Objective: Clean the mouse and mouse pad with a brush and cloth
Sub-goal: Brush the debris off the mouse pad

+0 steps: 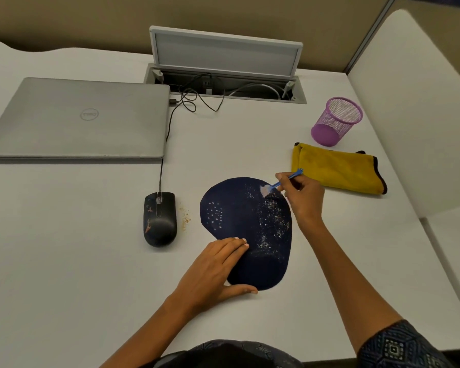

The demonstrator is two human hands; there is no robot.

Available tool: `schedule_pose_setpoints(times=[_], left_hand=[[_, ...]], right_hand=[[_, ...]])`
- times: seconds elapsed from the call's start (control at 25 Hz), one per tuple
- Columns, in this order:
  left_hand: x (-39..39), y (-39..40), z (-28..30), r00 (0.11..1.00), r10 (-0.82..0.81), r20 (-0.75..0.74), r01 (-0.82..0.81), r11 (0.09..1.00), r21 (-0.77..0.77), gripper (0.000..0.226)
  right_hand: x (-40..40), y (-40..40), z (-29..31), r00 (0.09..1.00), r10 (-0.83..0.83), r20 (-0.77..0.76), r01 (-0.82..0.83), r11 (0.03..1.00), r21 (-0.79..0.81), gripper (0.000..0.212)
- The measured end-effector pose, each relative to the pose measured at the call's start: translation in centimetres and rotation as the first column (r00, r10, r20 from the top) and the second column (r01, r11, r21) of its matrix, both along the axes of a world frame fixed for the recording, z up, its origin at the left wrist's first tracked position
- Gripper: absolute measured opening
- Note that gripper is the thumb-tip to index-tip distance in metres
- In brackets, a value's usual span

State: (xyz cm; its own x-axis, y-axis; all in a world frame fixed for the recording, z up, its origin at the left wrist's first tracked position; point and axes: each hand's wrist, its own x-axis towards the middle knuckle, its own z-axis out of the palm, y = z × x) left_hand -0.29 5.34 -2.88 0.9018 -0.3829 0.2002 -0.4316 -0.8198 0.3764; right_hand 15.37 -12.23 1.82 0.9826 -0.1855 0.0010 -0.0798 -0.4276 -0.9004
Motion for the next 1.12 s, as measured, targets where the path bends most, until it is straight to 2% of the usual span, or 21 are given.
schedule_pose_setpoints(times=[0.08, 0.16, 0.28, 0.36, 0.48, 0.56, 0.68, 0.8, 0.88, 1.0, 1.04, 1.12], left_hand=[[0.0, 0.0, 0.1, 1.0, 0.003, -0.017, -0.004, 1.0, -0.005, 0.077], [0.0, 0.1, 0.1, 1.0, 0.005, -0.028, -0.005, 1.0, 0.0, 0.077], [0.0, 0.1, 0.2, 0.998, 0.008, -0.056, -0.009, 1.0, -0.019, 0.076], [0.0, 0.1, 0.2, 0.998, 0.007, -0.065, -0.009, 1.0, -0.027, 0.076], [0.0, 0.1, 0.3, 0.997, -0.003, -0.082, 0.0, 0.999, -0.044, 0.075], [-0.1, 0.1, 0.3, 0.994, -0.001, -0.108, -0.006, 0.998, -0.064, 0.076], [0.0, 0.1, 0.2, 0.995, -0.001, -0.101, -0.005, 0.998, -0.06, 0.075], [0.0, 0.1, 0.3, 0.997, 0.0, -0.077, -0.003, 0.999, -0.043, 0.074], [0.0, 0.1, 0.4, 0.997, -0.002, -0.075, -0.001, 0.999, -0.035, 0.075], [0.0, 0.1, 0.3, 0.991, -0.003, -0.132, -0.006, 0.997, -0.074, 0.078], [0.0, 0.1, 0.3, 0.989, -0.003, -0.148, -0.01, 0.996, -0.083, 0.08], [0.0, 0.1, 0.2, 0.991, -0.003, -0.135, -0.006, 0.997, -0.072, 0.081]], right_hand=[[0.1, -0.2, 0.2, 1.0, 0.0, 0.0, 0.0, 1.0, 0.028, 0.016], [-0.4, 0.4, 0.3, 0.993, 0.11, -0.029, -0.108, 0.992, 0.061, 0.009], [-1.0, 1.3, -0.1, 0.964, 0.252, -0.085, -0.25, 0.968, 0.034, 0.01], [-0.7, 1.0, -0.1, 0.971, 0.22, -0.089, -0.223, 0.975, -0.02, 0.008], [0.2, -0.5, 0.2, 0.995, 0.093, -0.024, -0.095, 0.99, -0.102, 0.01], [0.3, -0.8, 0.3, 0.998, 0.068, -0.004, -0.068, 0.994, -0.086, 0.014], [-0.6, 0.9, 0.4, 0.971, 0.223, -0.086, -0.223, 0.975, 0.015, 0.009], [-0.9, 2.3, 0.1, 0.936, 0.325, -0.138, -0.328, 0.945, 0.001, 0.007], [-0.4, 2.2, 0.3, 0.959, 0.264, -0.105, -0.269, 0.962, -0.039, 0.009], [0.6, 0.6, 0.7, 0.996, 0.084, 0.01, -0.08, 0.972, -0.221, 0.018], [0.8, 0.3, 0.9, 0.998, 0.055, 0.034, -0.045, 0.971, -0.236, 0.019], [0.4, 0.4, 1.2, 0.995, 0.096, 0.027, -0.091, 0.985, -0.143, 0.014]])
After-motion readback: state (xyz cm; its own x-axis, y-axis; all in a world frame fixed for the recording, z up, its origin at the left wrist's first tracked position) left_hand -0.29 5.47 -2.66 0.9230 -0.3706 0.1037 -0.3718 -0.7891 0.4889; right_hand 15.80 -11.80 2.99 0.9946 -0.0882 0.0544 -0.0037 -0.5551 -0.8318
